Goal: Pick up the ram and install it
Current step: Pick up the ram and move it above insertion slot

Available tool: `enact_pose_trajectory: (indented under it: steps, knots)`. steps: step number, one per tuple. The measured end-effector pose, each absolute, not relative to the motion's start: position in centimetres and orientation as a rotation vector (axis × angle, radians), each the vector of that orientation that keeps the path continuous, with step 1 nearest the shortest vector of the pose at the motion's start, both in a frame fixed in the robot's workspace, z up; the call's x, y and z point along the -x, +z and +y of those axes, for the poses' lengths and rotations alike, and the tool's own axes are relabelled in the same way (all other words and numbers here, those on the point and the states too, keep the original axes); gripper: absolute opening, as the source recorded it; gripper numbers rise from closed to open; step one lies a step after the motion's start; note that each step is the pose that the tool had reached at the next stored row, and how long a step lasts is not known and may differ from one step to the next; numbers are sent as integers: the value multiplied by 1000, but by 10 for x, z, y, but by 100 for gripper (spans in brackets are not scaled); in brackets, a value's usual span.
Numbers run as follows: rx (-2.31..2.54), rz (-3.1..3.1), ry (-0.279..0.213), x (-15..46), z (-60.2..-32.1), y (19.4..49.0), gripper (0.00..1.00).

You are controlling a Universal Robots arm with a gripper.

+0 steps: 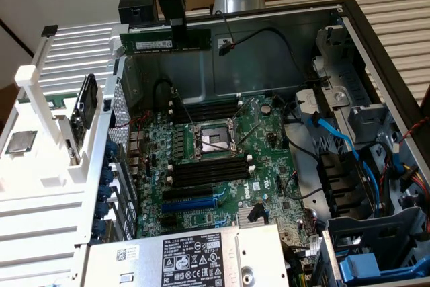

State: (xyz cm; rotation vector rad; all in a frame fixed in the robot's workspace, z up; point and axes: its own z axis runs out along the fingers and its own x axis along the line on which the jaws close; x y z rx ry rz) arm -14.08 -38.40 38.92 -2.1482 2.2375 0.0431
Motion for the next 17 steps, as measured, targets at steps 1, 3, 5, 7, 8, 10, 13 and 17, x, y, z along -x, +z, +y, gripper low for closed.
enact_pose_trajectory:
  steps: [1,3,5,7,8,10,13,17]
  knots:
    - [2148,2238,43,136,-384,388,12]
    - [2148,2238,43,127,-384,385,12]
    - [2148,2238,43,119,-384,383,12]
    - [2147,2236,41,115,-384,379,12]
    - [2147,2236,40,114,-384,378,12]
    - [2146,2235,38,113,-385,374,12]
    - [2145,2234,39,110,-393,365,12]
    - [2144,2233,42,108,-397,358,12]
